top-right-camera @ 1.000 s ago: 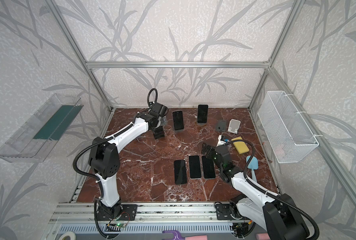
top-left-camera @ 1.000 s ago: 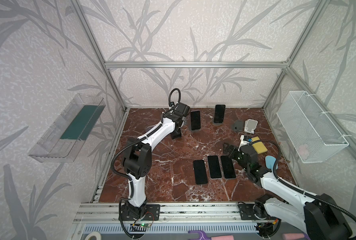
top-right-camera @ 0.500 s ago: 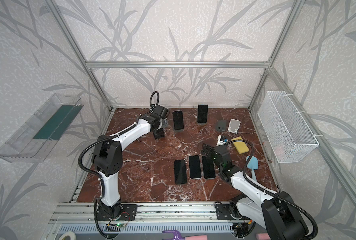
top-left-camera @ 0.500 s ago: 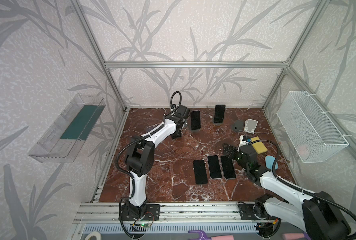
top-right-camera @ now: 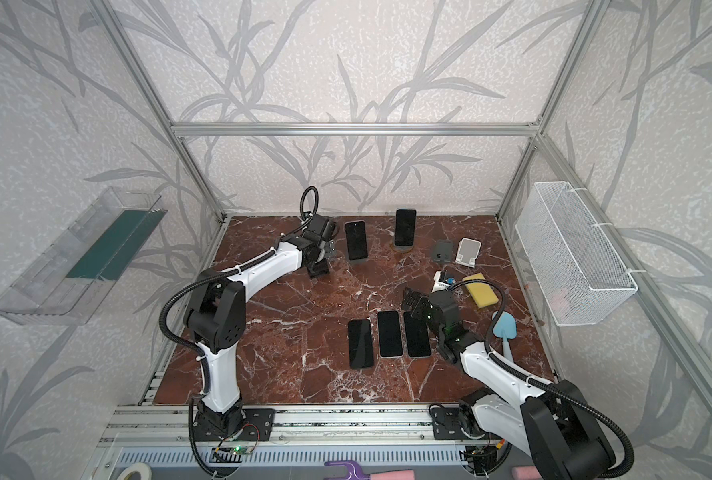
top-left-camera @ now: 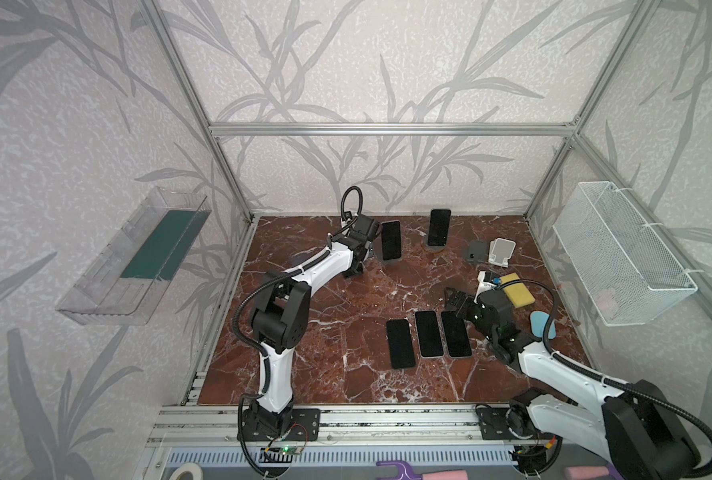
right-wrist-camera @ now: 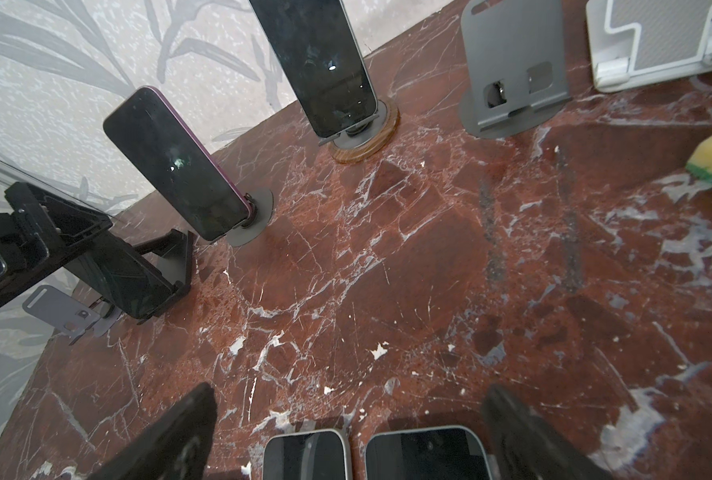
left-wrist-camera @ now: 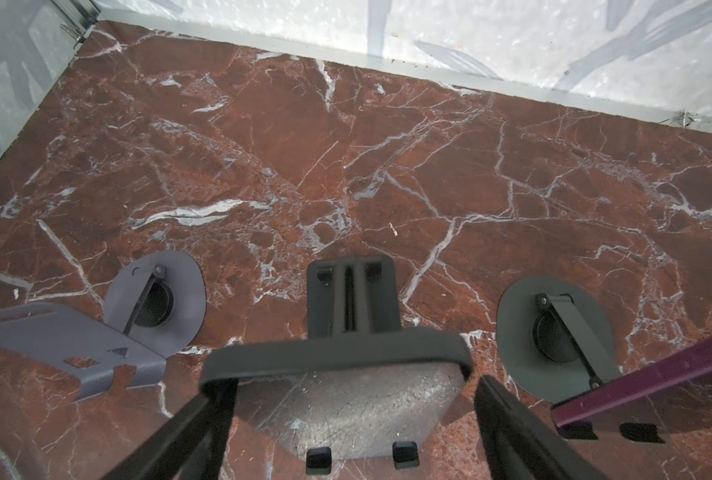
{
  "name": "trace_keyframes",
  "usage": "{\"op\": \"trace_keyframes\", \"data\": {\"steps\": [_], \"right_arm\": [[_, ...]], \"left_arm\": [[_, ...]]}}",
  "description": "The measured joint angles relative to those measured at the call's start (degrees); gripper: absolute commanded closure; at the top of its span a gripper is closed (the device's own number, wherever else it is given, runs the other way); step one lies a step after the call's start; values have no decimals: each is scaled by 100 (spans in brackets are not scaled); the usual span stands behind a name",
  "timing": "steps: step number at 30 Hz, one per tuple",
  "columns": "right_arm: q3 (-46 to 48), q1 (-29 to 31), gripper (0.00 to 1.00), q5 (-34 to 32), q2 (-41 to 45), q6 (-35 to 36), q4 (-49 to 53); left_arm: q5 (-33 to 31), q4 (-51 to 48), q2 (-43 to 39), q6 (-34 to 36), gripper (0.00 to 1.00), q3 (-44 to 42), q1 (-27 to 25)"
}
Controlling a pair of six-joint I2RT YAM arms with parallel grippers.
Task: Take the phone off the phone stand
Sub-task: 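Lower and close the left gripper on the black phone's top edge, then lift the black phone off the black stand with the left gripper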
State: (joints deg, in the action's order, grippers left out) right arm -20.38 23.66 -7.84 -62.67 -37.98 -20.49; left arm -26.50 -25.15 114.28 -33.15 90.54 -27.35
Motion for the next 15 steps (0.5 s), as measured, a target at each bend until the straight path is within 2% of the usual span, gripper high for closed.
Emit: {"op": "trace_keyframes", "data": {"steps": [15], "right_arm": [[-2, 39, 1, 7, -70, 2, 0]], "left_arm": [[-197, 168, 63, -26, 20, -184, 0]]}}
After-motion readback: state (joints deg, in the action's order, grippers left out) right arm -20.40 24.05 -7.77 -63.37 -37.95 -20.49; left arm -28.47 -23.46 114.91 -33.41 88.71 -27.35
